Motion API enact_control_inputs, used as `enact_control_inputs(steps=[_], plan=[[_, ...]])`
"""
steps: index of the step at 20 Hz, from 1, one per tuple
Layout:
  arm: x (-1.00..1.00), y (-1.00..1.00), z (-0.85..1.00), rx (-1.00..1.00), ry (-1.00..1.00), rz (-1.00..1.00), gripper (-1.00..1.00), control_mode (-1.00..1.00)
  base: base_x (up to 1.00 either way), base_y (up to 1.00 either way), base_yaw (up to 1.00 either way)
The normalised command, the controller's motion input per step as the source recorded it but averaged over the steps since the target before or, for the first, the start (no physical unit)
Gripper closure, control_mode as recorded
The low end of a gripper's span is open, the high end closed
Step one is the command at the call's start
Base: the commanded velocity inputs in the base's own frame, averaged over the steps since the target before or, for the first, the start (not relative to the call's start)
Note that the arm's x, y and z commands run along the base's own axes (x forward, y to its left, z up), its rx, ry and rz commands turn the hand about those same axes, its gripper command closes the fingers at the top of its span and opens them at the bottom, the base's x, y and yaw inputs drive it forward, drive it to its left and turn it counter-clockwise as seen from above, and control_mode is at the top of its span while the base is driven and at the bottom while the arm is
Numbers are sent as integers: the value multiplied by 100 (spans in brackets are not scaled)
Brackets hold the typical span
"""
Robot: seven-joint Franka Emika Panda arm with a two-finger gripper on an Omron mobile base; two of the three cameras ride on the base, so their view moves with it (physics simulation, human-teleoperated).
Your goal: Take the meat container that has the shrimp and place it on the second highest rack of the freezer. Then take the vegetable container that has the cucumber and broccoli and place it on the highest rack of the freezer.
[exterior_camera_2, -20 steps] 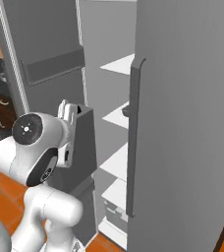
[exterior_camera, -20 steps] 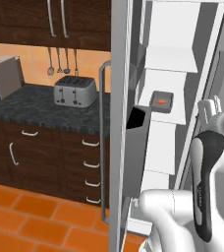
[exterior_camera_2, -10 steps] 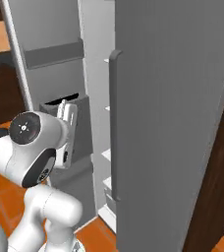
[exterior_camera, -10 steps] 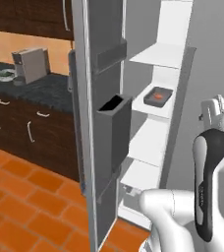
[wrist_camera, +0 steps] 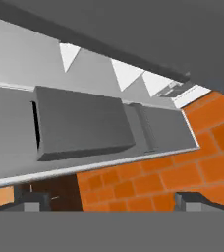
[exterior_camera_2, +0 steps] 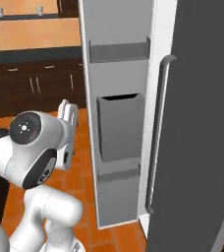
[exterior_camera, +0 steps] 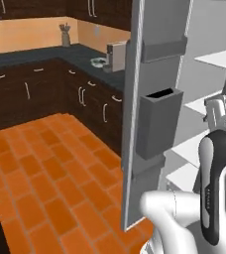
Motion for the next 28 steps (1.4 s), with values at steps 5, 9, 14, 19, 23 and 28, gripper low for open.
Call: enact_control_inputs(steps=[5, 9, 14, 19, 23, 28], plan=[[0, 0, 0, 0, 0, 0, -100, 100, -31, 24, 61], [0, 0, 0, 0, 0, 0, -100, 100, -28, 47, 57], [0, 0, 0, 0, 0, 0, -100, 100, -16, 49, 43], [0, 0, 0, 0, 0, 0, -100, 100, 10, 40, 27], [0, 0, 0, 0, 0, 0, -100, 100, 88, 27, 9], [0, 0, 0, 0, 0, 0, -100, 100, 100, 0, 3]])
